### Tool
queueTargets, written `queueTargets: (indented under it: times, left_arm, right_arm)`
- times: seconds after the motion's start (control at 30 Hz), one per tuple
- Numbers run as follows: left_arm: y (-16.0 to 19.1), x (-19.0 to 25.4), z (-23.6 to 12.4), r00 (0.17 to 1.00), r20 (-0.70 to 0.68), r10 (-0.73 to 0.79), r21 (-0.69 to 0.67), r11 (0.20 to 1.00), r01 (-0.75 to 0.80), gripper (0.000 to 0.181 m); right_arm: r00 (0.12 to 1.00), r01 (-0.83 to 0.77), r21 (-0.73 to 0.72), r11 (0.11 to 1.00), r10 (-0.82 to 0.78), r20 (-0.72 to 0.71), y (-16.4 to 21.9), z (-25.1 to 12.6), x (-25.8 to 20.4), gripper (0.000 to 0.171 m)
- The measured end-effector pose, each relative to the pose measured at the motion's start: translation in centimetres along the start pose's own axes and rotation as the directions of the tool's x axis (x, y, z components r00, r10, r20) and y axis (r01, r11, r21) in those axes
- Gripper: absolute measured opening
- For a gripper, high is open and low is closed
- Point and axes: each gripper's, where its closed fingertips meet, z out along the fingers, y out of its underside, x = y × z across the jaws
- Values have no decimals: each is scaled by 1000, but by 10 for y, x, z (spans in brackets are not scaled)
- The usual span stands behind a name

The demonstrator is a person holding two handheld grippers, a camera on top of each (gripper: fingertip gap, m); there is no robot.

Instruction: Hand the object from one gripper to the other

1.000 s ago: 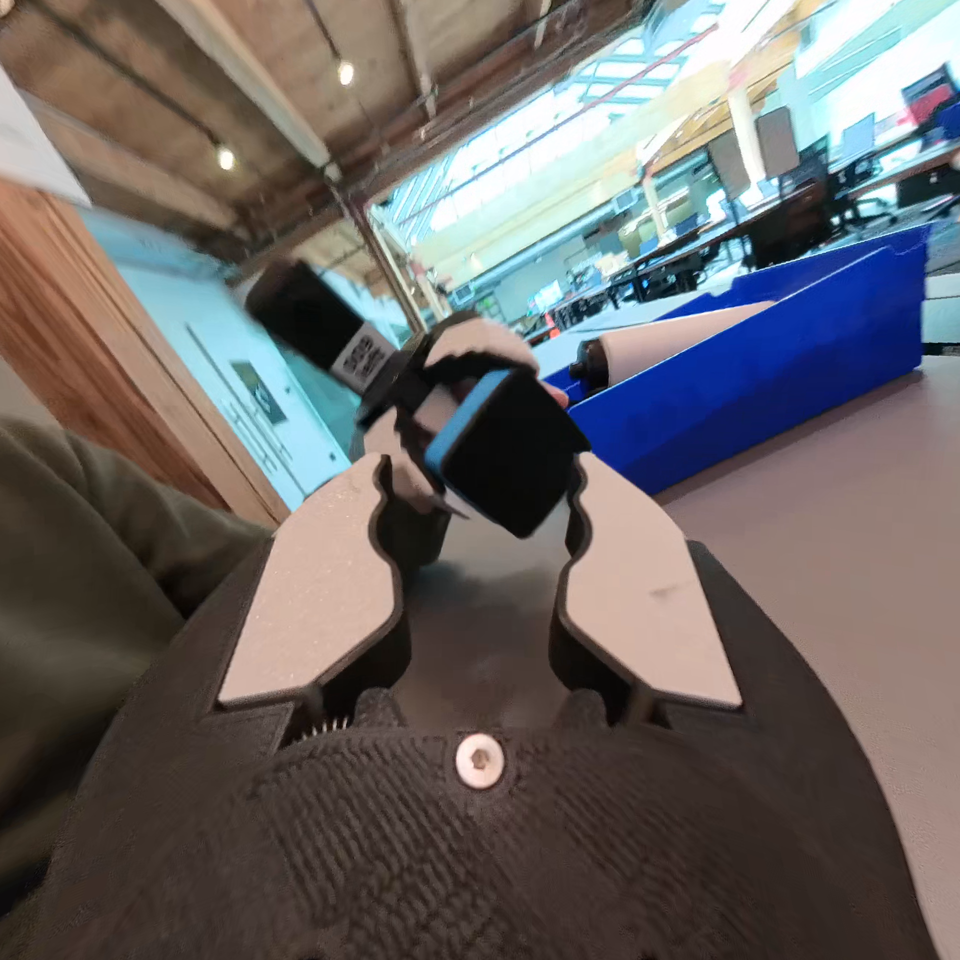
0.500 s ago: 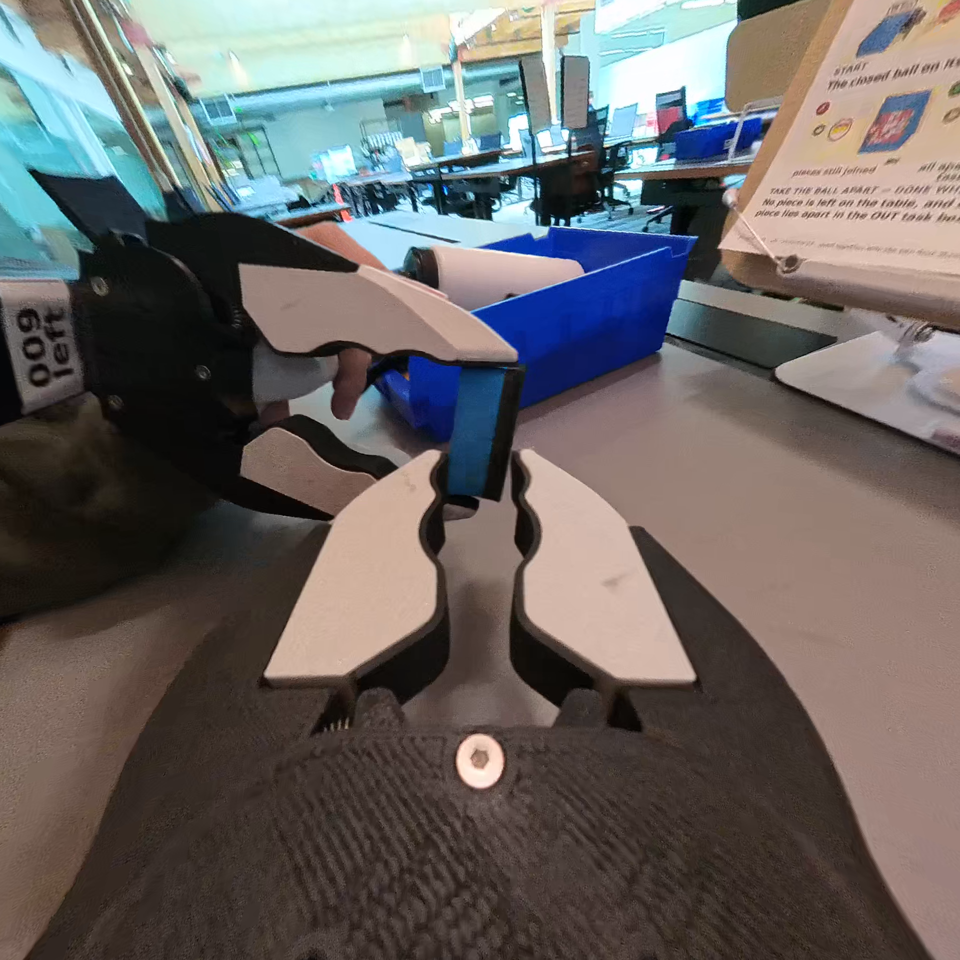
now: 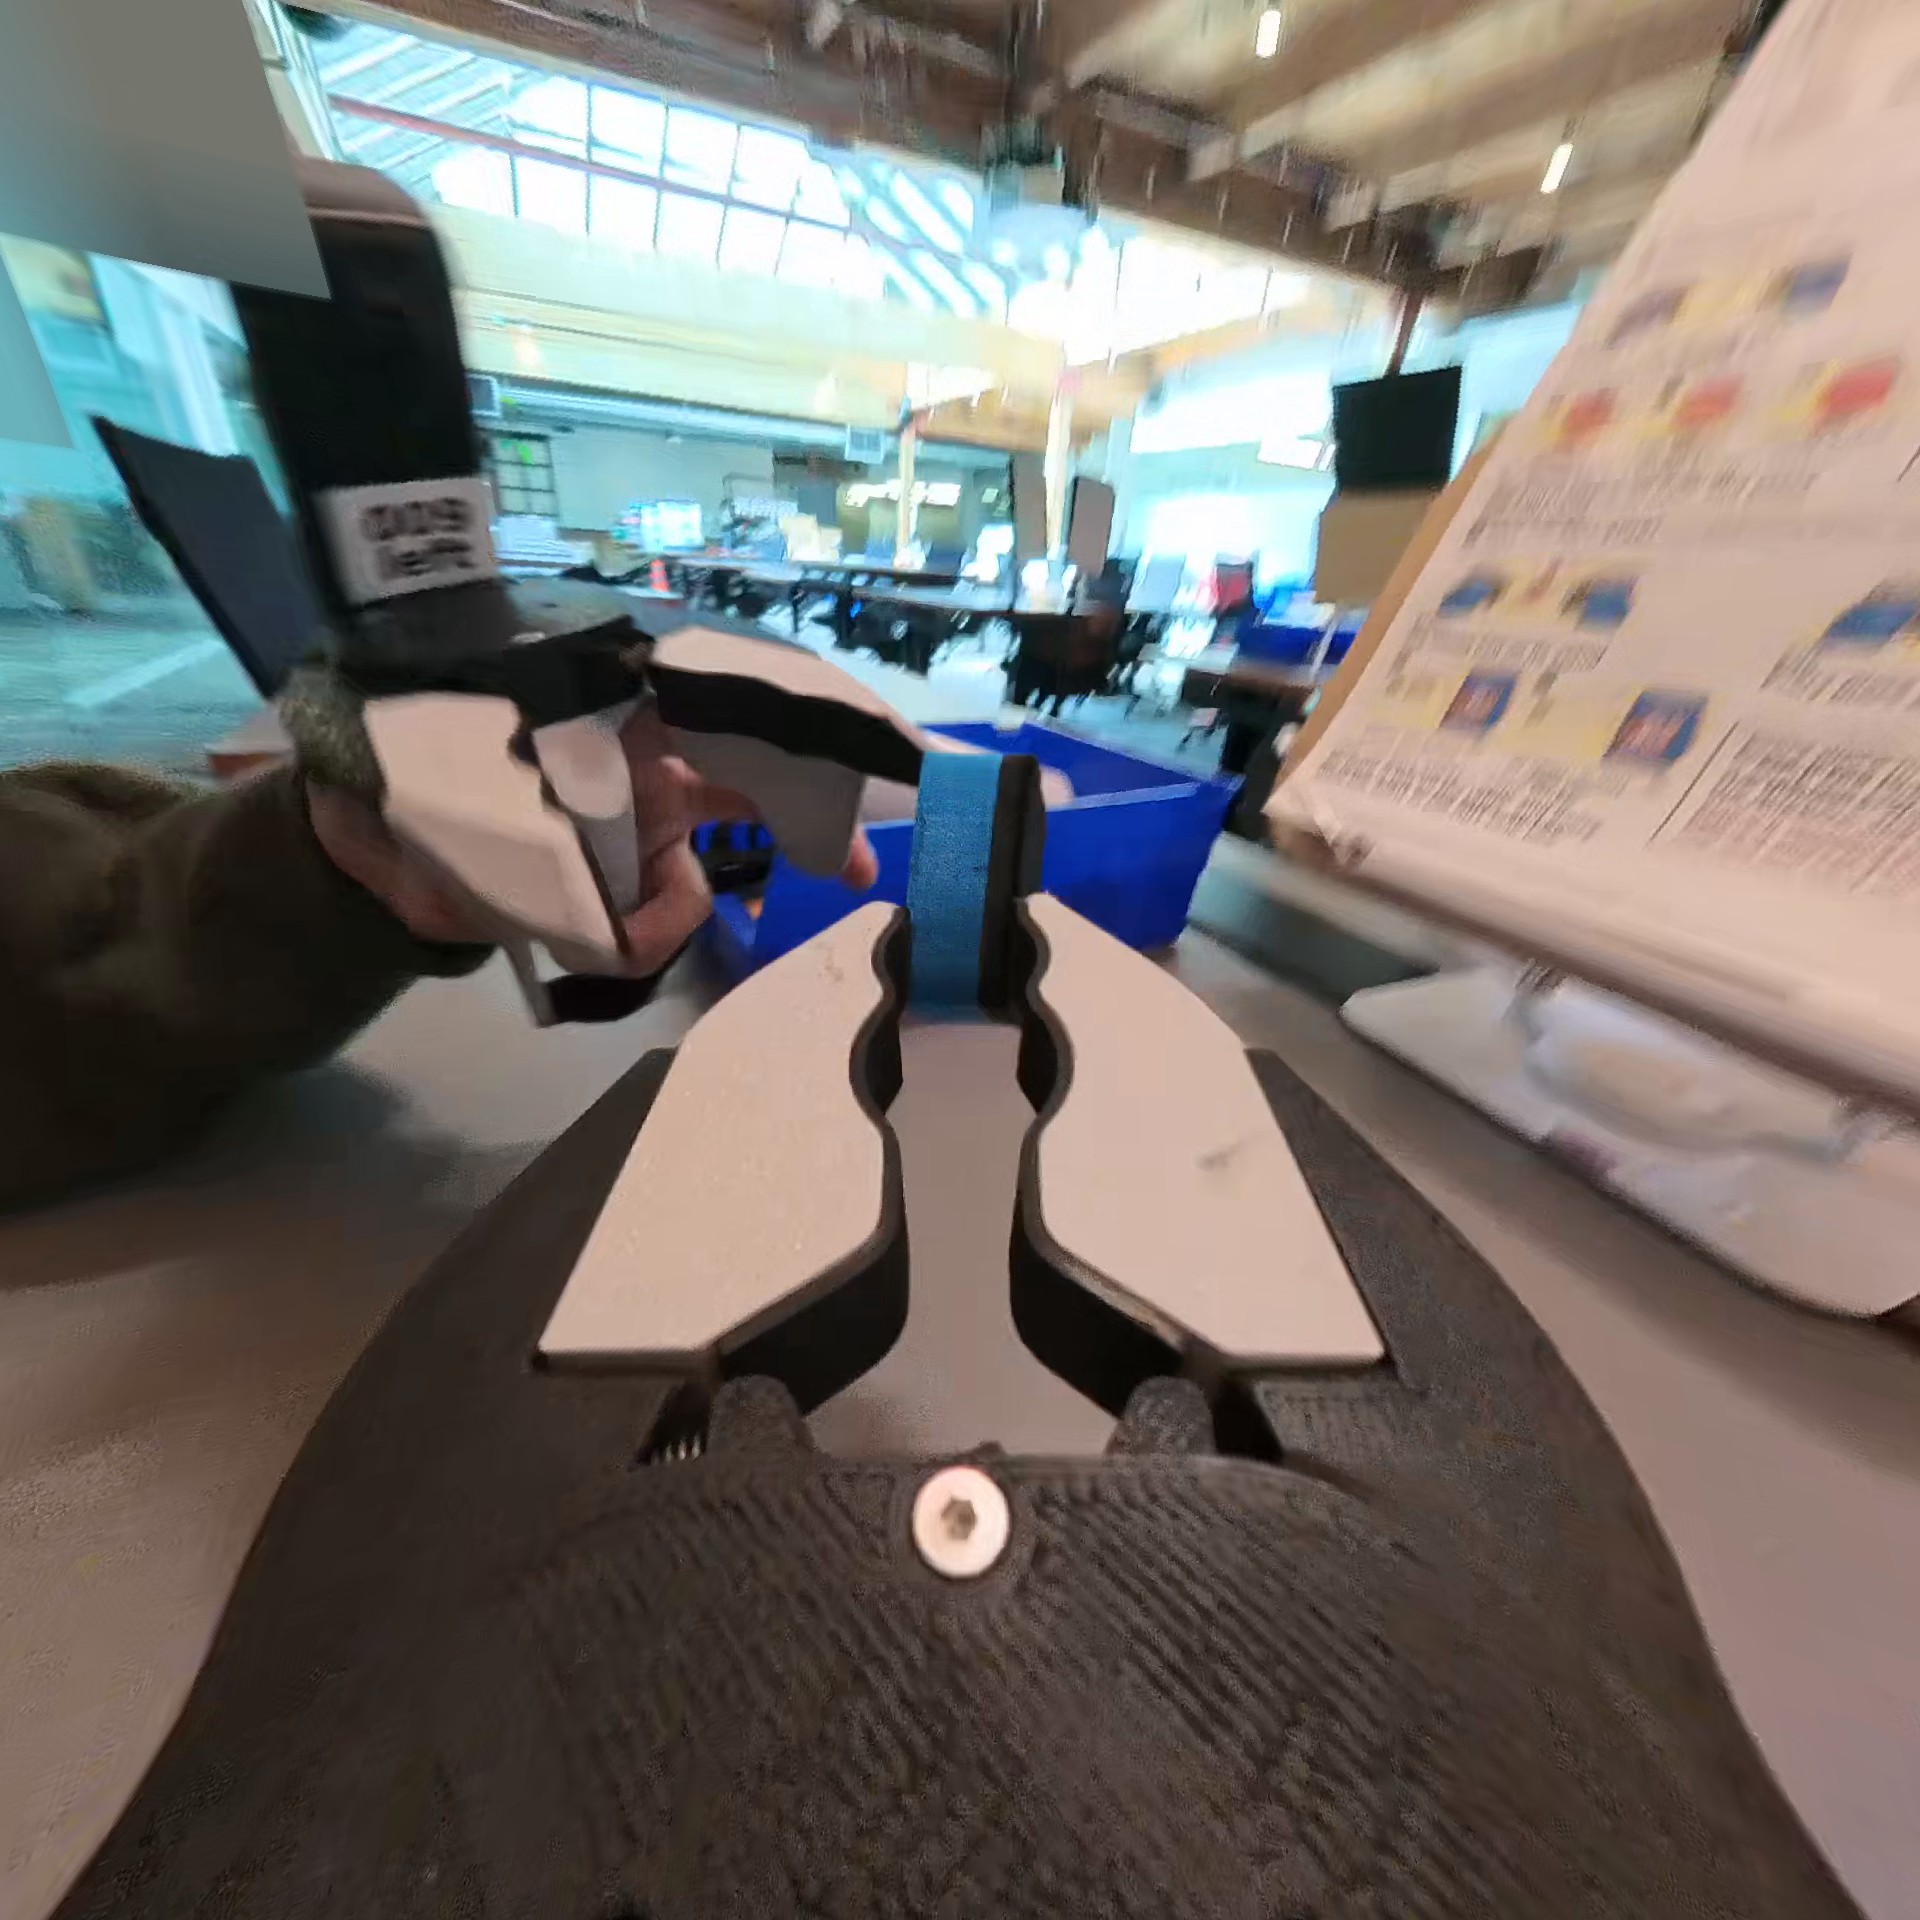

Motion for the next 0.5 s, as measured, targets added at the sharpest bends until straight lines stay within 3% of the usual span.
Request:
queueTargets:
  times: [0.07, 0.13, 0.2, 0.33, 0.5]
  left_arm:
    - [-10, 1, -7, 946, -144, -291, 63, 951, 302, 79]
    - [-11, 0, -13, 821, -270, -503, 34, 847, 530, 77]
    - [-6, 1, -16, 682, -356, -638, -45, 741, 670, 80]
    - [-4, -5, -22, 604, -394, -693, -48, 672, 739, 85]
    - [-8, 2, -31, 436, -525, -731, -110, 566, 817, 86]
  right_arm:
    - [978, 209, 28, 978, -208, -26, -8, -4, -5, 18]
    - [913, 408, 57, 911, -406, -30, -14, -7, -15, 18]
    - [884, 467, 87, 880, -467, -28, -20, -7, -24, 18]
    - [870, 485, 113, 867, -491, 33, -20, -6, -36, 17]
    - [900, 395, 222, 892, -424, 101, -35, -13, -48, 17]
